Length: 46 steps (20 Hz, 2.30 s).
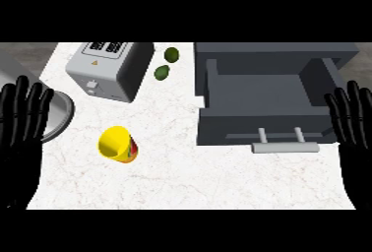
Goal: Pick up the cup, place it into the drawer and close the drawer
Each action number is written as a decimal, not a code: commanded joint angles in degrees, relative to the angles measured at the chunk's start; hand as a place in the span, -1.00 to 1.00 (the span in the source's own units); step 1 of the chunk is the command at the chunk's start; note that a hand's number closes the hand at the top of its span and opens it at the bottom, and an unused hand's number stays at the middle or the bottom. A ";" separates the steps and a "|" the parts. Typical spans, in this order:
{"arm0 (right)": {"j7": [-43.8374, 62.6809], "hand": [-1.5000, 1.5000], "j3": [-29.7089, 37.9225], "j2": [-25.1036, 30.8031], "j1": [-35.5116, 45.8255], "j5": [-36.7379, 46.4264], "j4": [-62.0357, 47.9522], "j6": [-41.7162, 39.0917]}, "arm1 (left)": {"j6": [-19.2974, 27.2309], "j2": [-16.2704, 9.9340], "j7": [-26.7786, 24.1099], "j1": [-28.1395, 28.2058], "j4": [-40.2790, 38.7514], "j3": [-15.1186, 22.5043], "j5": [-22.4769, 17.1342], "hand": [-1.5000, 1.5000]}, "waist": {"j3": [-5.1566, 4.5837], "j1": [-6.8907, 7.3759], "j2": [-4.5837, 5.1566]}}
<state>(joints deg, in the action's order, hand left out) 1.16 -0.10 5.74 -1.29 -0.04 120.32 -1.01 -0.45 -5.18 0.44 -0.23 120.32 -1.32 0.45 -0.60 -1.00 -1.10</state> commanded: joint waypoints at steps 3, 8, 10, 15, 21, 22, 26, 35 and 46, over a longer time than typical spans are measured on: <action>-0.36 -1.00 0.76 0.07 3.49 0.33 -0.47 0.44 | -12.22 -4.53 -5.41 -2.15 -5.06 -0.91 -11.36 -1.00 | 0.52 0.92 1.22; 3.33 -1.00 -3.20 1.73 2.08 -2.01 -2.27 -4.55 | -18.99 -5.15 3.99 -1.50 -12.60 0.40 -25.38 -1.00 | 0.49 0.79 1.73; 5.22 -1.00 -2.07 2.92 3.05 -2.88 -2.21 -5.35 | -21.61 -8.45 6.19 -2.45 -12.97 -4.40 -32.20 -1.00 | 0.55 1.12 1.28; 5.31 -1.00 0.37 2.14 8.45 -4.71 -7.55 -5.35 | -26.40 -8.94 1.31 -4.26 -24.54 -6.20 -30.28 -1.00 | 0.58 1.01 1.19; 6.86 -1.00 2.00 2.84 11.67 -5.18 -7.86 -6.19 | -29.96 -11.09 -3.20 -8.64 -36.61 -8.92 -25.91 -1.00 | 0.58 0.93 1.15; 2.65 -1.00 1.30 1.00 13.89 -2.51 -13.94 -4.56 | -27.62 -8.76 -2.56 -8.50 -35.59 -7.05 -24.41 -1.00 | 0.59 1.10 1.16; 2.41 -1.00 3.35 2.55 17.57 -3.10 -17.02 -5.66 | -27.50 -8.71 -7.53 -11.53 -45.14 -6.62 -17.56 -1.00 | 0.58 0.95 1.24; 2.46 -1.00 2.84 2.67 16.63 -2.65 -15.54 -6.68 | -28.04 -9.06 -25.56 -17.01 -69.27 -7.86 -7.14 -1.00 | 0.56 0.65 1.26; 4.07 -1.00 6.56 4.68 16.35 -6.28 -14.65 -8.88 | -24.54 -9.57 -46.66 -25.02 -96.99 -7.52 2.87 -1.00 | 0.53 0.28 1.35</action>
<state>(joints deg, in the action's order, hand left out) 6.09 5.12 9.64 14.68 -5.38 107.47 -8.72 -25.43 -15.73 -38.94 -22.39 31.75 -9.34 0.42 -0.08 -0.74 0.22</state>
